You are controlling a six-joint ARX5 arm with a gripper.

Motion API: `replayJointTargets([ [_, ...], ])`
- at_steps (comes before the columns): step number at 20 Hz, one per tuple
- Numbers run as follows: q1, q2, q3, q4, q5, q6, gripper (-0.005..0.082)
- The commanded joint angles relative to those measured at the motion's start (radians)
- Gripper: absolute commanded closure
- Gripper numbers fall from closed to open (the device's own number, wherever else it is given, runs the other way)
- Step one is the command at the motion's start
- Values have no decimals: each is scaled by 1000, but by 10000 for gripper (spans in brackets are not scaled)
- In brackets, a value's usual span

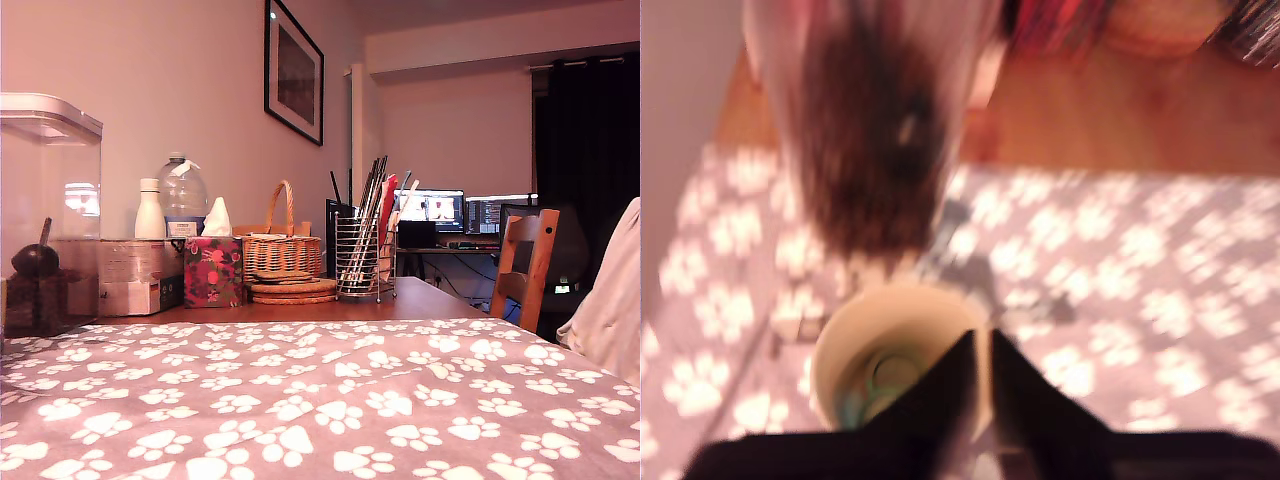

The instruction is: Pick up the coffee capsules on the table and drop them inside the coffee cup

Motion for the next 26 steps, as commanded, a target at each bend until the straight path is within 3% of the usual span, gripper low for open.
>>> replayJointTargets([
  [1,-10,-31,4,-19,7,-3,788],
  [16,-98,-59,4,-87,6,-3,788],
  [23,-103,-61,4,-105,3,-1,788],
  [26,-106,-61,3,-84,5,25,788],
])
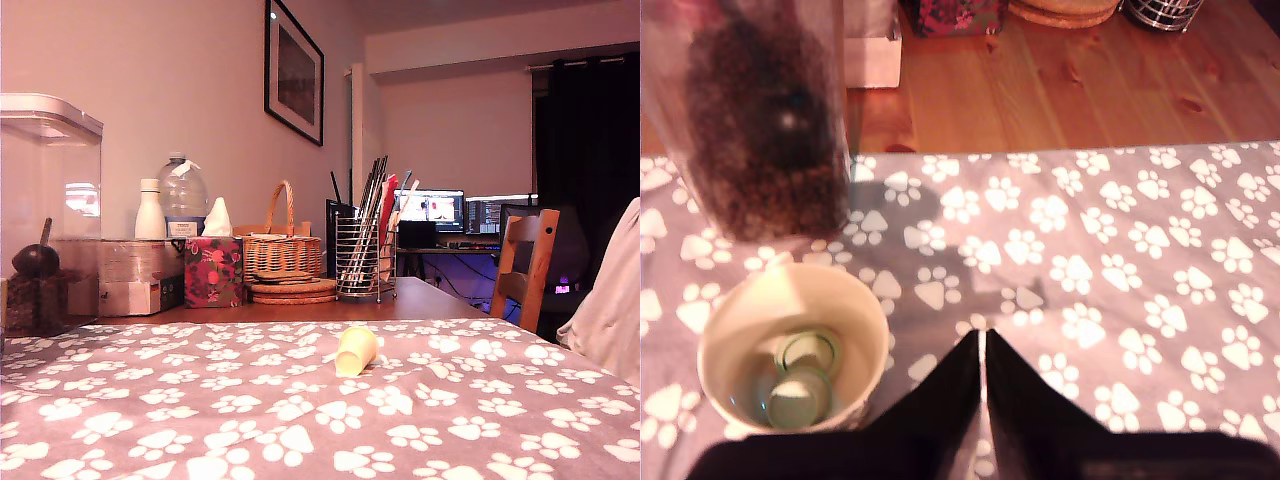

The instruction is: Pick up the coffee capsules on the table and drop them inside the coffee cup

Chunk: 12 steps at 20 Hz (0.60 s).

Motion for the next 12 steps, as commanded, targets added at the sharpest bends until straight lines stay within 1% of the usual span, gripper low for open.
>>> replayJointTargets([
  [1,-6,3,3,20,0,13,788],
  [3,-8,3,1,43,3,13,788],
  [5,-21,2,1,43,28,13,788],
  [12,-122,-4,-47,89,28,13,788],
])
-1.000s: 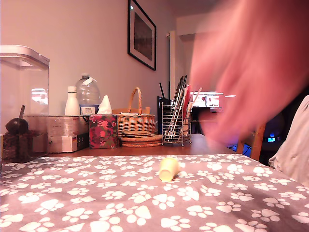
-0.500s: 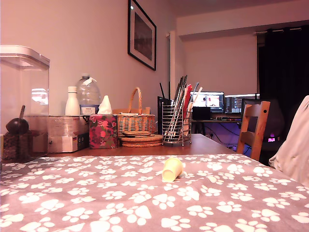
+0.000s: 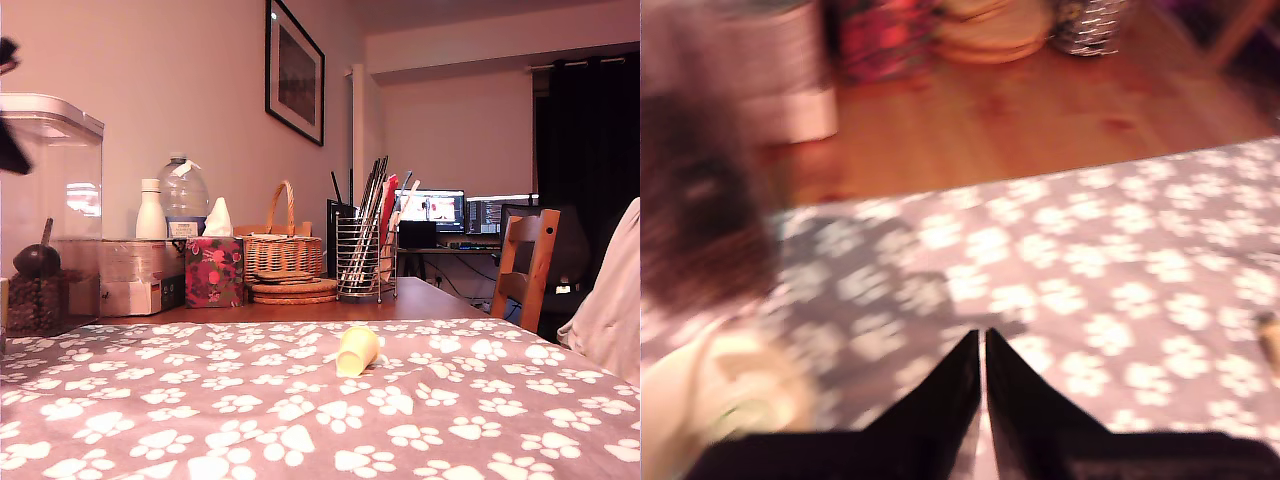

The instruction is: Pick up the coffee capsules on the table and drop them inside the coffee cup

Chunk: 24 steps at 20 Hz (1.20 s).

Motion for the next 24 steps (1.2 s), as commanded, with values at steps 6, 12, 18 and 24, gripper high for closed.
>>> replayJointTargets([
  [6,-110,-3,-68,55,1,7,788],
  [12,-207,-3,-72,105,-8,8,788],
  [18,-294,-36,-154,217,-20,5,788],
  [24,-379,-155,-323,356,-76,-19,788],
])
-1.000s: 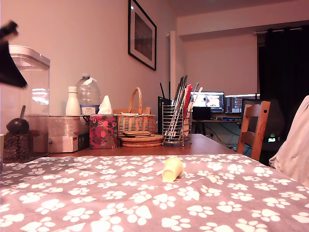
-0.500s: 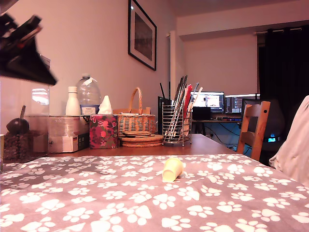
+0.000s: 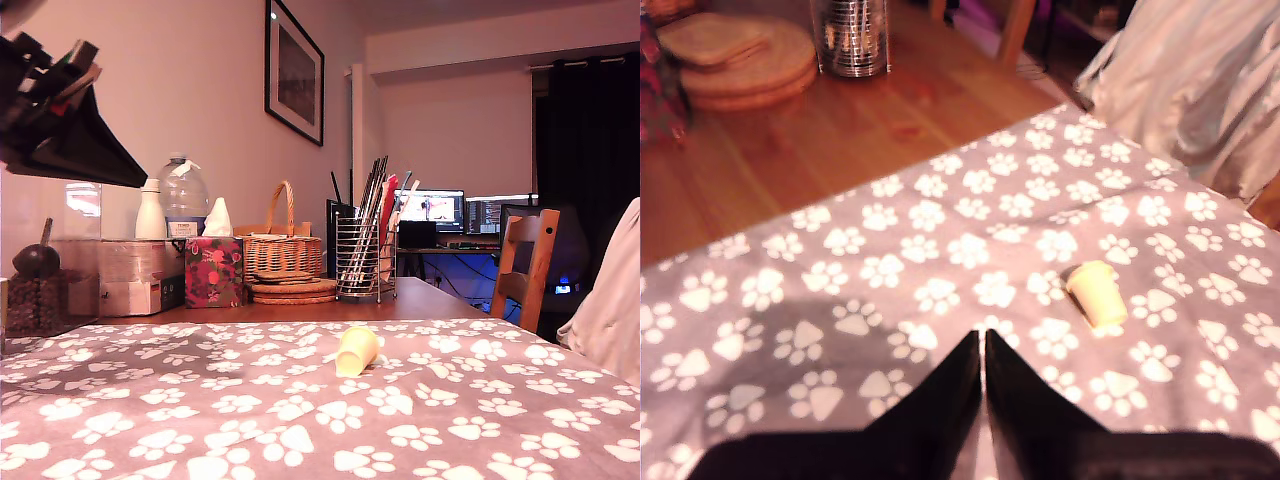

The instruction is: Pick up the coffee capsules on the table and drop them inside the coffee cup

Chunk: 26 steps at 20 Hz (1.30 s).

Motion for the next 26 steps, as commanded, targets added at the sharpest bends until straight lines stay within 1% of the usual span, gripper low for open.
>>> replayJointTargets([
  [1,-25,-44,-67,41,-1,-5,788],
  [4,-76,-110,-152,83,0,-13,788],
  [6,-112,-145,-195,99,-2,-31,788],
  [8,-148,-175,-236,136,-17,-66,788],
  [10,-185,-200,-265,145,-31,-83,788],
  [16,-280,-260,-298,150,-29,-83,788],
  [19,-294,-259,-298,143,-30,-83,786],
  [20,-294,-259,-298,142,-30,-83,752],
  [21,-294,-259,-298,143,-29,-84,662],
  [22,-295,-259,-298,145,-30,-87,549],
  [24,-296,-259,-298,145,-31,-90,279],
  [25,-297,-258,-298,146,-31,-99,190],
  [26,-298,-254,-298,153,-40,-99,159],
])
